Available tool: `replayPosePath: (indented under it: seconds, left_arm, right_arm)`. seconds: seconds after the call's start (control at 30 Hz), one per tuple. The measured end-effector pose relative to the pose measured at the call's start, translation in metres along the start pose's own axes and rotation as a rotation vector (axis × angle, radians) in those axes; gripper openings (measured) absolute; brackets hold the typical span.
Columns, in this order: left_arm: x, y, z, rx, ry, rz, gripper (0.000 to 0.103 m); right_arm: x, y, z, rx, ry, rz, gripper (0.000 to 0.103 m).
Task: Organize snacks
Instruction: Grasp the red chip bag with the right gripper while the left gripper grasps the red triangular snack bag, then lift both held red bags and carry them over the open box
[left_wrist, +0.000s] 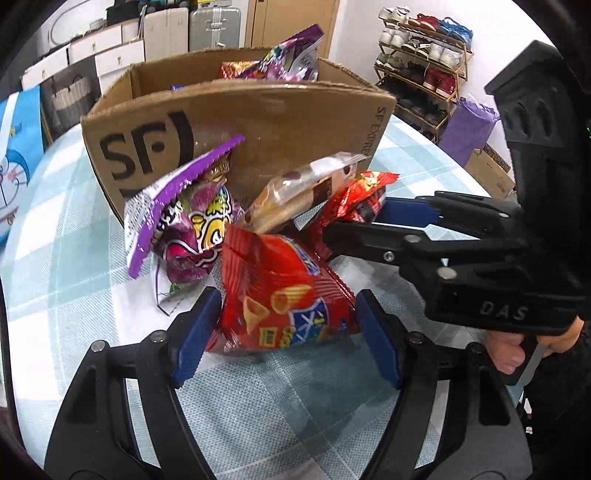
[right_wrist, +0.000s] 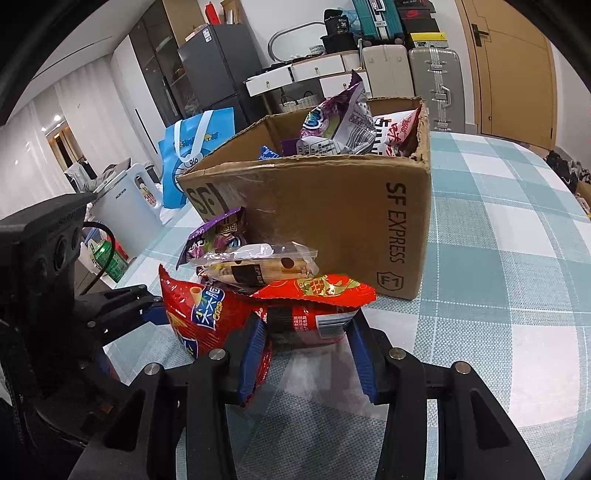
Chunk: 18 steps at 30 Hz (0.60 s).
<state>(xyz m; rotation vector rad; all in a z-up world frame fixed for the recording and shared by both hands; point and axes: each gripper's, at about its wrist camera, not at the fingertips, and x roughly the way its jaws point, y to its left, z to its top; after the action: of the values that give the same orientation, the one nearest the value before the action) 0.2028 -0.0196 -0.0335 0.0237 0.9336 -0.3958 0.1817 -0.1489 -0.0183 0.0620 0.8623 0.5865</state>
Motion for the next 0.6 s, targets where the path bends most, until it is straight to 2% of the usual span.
replayPosePath:
  seconds: [0.27,0.43,0.6]
  left_arm:
    - [0.012,-0.005,0.000,0.010,0.001,0.028,0.071]
    - [0.014,-0.009,0.001,0.018,-0.011,0.029,0.059]
    - [0.008,-0.012,0.002,0.009,-0.036,0.012,0.055]
  right_arm:
    - [0.001,0.002,0.000,0.000,0.006,0.018,0.045]
    - [0.000,0.003,-0.001,-0.001,0.000,0.017,0.044]
    - [-0.007,-0.001,-0.001,0.016,-0.025,0.033,0.044]
